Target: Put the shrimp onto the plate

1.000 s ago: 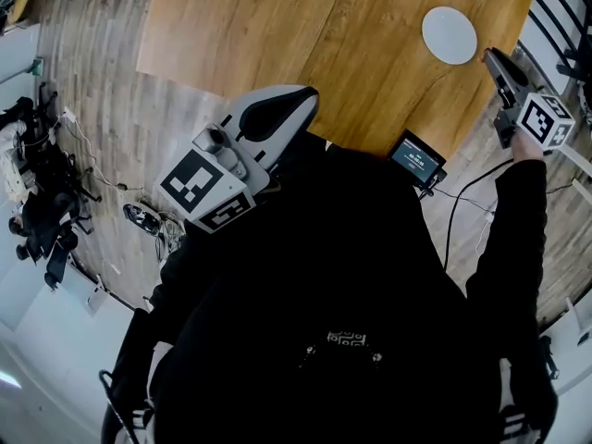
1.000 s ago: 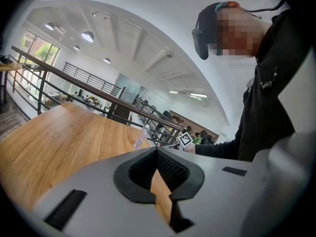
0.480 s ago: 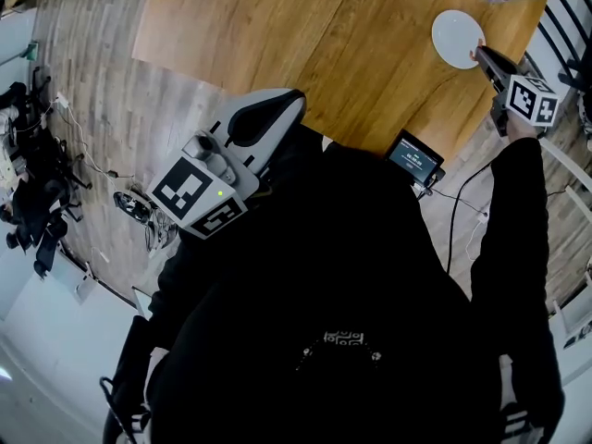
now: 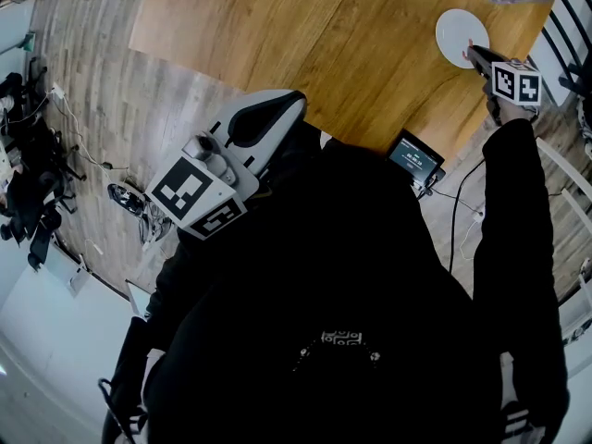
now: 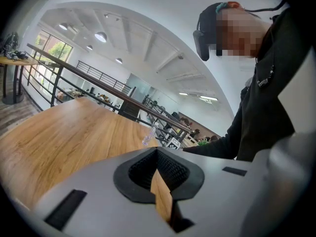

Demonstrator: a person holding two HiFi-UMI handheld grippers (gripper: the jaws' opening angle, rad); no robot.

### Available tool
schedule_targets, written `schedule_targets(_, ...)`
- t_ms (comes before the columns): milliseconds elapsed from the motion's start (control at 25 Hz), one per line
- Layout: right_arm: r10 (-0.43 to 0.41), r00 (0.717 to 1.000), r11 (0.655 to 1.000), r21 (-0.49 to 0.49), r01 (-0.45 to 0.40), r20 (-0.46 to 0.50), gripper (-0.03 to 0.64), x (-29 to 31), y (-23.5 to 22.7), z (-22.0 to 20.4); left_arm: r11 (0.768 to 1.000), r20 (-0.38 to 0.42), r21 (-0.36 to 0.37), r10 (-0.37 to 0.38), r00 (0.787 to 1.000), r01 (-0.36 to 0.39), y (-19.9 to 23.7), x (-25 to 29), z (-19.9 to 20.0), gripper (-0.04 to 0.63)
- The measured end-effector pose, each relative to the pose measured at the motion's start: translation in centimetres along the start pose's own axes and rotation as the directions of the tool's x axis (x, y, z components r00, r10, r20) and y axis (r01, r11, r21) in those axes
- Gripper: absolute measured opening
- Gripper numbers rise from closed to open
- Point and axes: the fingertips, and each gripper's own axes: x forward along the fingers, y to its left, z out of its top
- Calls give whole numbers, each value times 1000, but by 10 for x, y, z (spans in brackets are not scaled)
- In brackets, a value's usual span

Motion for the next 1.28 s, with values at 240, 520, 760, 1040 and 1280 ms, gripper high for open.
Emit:
schedule_targets(240, -61, 996, 997, -52, 57, -69, 69, 18, -8, -3, 1000, 5, -14, 24, 1000, -24, 2, -5, -6, 5)
schedule_targets(520, -105, 986, 992, -88, 94, -131, 69, 32, -14, -14, 998, 18, -37, 49, 999, -48, 0, -6, -15, 5)
schedule_targets(760, -136, 979, 987, -111, 120, -152, 72, 36, -15, -8, 997, 27, -49, 60, 998, -58, 6, -9, -15, 5)
schedule_targets(1040, -147, 980, 982, -136, 129, -133, 97, 37, -17, -3, 998, 33, -46, 54, 998, -53, 5, -3, -17, 5)
schedule_targets(1280, -133, 988, 986, -111, 123, -83, 208, 39, -4, -7, 998, 10, -52, 46, 999, -46, 6, -7, -24, 5)
